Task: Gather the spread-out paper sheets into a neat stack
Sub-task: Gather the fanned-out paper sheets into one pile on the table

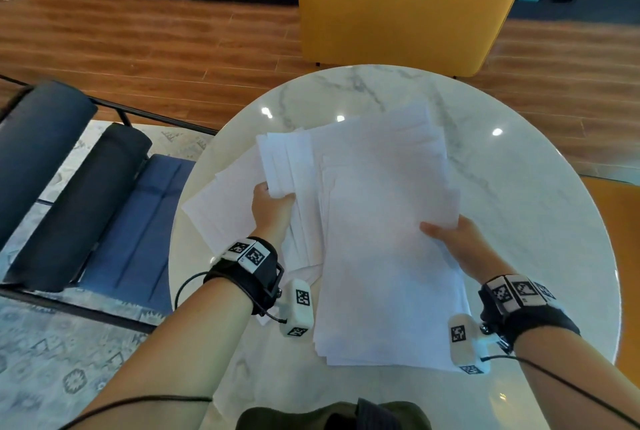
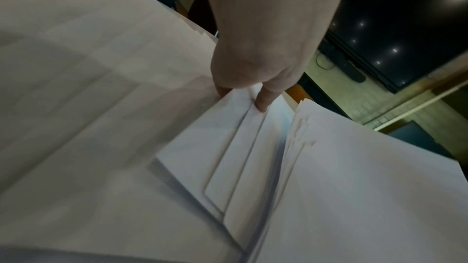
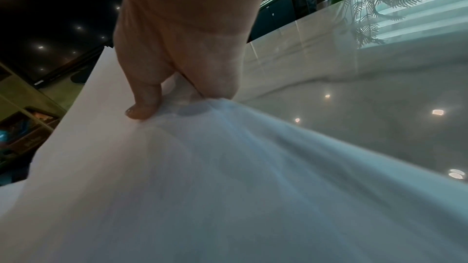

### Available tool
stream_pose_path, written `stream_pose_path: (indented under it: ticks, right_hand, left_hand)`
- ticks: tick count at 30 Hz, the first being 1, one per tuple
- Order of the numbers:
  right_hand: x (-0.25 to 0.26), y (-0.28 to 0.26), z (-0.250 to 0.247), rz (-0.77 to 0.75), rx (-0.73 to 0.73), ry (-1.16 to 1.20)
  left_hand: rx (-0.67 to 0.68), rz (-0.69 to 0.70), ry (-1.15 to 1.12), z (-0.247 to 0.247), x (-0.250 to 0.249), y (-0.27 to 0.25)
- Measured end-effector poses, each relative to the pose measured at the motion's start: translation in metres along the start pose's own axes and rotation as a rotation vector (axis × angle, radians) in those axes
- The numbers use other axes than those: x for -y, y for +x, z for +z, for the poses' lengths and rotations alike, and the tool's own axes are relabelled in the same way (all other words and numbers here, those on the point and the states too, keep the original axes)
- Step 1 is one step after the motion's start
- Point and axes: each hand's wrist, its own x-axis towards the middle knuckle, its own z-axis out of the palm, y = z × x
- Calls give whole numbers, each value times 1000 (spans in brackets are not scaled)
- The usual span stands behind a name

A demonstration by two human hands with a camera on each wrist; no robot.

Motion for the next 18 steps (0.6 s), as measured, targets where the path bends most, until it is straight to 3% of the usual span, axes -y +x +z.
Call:
stream_pose_path:
  ticks: [3,9,18]
  right_hand:
    - [0,2,3,-10,-33,33]
    - [-2,4,13,-89,-152,-10]
    - [-4,-3,10,-97,-108,25]
  left_hand:
    - [78,94,62,9,-1,-3]
    - [209,149,59,28,-3,-11]
    - [315,146,-50,54,5,-38]
